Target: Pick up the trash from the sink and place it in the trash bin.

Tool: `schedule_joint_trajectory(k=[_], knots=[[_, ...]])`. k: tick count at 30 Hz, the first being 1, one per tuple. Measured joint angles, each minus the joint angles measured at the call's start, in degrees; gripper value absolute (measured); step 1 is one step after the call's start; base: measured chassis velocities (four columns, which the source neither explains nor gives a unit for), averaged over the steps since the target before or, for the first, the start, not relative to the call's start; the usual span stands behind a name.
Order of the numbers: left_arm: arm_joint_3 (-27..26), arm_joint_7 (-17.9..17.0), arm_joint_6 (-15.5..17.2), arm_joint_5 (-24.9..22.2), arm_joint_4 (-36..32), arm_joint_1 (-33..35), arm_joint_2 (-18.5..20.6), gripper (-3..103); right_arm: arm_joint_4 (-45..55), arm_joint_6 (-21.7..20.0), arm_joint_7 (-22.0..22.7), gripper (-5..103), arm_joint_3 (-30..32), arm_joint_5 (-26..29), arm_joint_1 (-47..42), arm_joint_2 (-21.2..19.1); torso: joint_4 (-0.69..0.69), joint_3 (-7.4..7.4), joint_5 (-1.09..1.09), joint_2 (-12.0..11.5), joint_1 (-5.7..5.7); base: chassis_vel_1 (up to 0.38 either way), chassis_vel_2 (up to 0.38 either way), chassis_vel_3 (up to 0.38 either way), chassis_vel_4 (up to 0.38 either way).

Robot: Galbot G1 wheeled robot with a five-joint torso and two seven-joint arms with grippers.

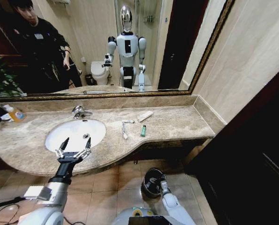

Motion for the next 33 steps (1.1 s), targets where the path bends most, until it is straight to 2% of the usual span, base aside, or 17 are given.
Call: schedule_joint_trajectory(k=[4, 12, 15, 17, 18, 20, 22, 29, 33], knots=[[0.0, 0.0, 0.0, 0.0, 0.0, 0.0, 0.0, 100, 1.83, -0.13, 0.0, 100, -0.31, 0.09, -1.12, -0.45, 0.0, 0.0, 0.01, 0.0, 0.0, 0.0, 0.0, 0.0, 0.0], [0.0, 0.0, 0.0, 0.0, 0.0, 0.0, 0.0, 100, 16.01, 0.13, 0.0, 100, -1.99, 1.64, -8.63, -3.57, 0.0, 0.0, 0.0, 0.0, 0.0, 0.0, 0.0, 0.0, 0.0], [0.0, 0.0, 0.0, 0.0, 0.0, 0.0, 0.0, 100, 26.51, 2.98, 0.27, 100, -1.19, 2.18, -13.78, -5.65, 0.0, 0.0, 0.0, 0.0, 0.0, 0.0, 0.0, 0.0, 0.0], [0.0, 0.0, 0.0, 0.0, 0.0, 0.0, 0.0, 100, 27.88, 3.53, 0.43, 100, -1.08, 2.23, -14.41, -5.96, 0.0, 0.0, 0.0, 0.0, 0.0, 0.0, 0.0, 0.0, 0.0], [0.0, 0.0, 0.0, 0.0, 0.0, 0.0, 0.0, 100, 32.7, 5.39, 1.13, 100, -0.51, 2.04, -16.53, -6.99, 0.0, 0.0, 0.02, 0.0, 0.0, 0.0, 0.0, 0.0, 0.0], [0.0, 0.0, 0.0, 0.0, 0.0, 0.0, 0.0, 100, 35.78, 5.76, 1.35, 100, -0.25, 2.08, -17.76, -7.68, 0.0, 0.0, 0.01, 0.0, 0.0, 0.0, 0.0, 0.0, 0.0], [-0.01, 0.0, 0.0, 0.0, 0.0, 0.0, 0.0, 100, 43.7, 5.74, 1.82, 100, 0.06, 3.36, -21.15, -9.23, 0.0, 0.0, 0.0, 0.0, 0.0, 0.0, 0.0, 0.0, 0.0], [0.0, 0.0, 0.0, 0.0, 0.0, 0.0, 0.0, 100, 56.52, 5.33, 3.07, 100, 0.38, 4.06, -25.62, -10.45, -0.01, 0.0, 0.0, 0.0, 0.0, 0.0, 0.0, 0.0, 0.0], [0.0, 0.0, 0.0, 0.0, 0.0, 0.0, 0.0, 100, 62.33, 1.83, 4.04, 100, -0.83, 4.04, -24.05, -9.82, -0.01, 0.0, -0.01, 0.01, -0.01, 0.0, 0.0, 0.0, 0.0]])
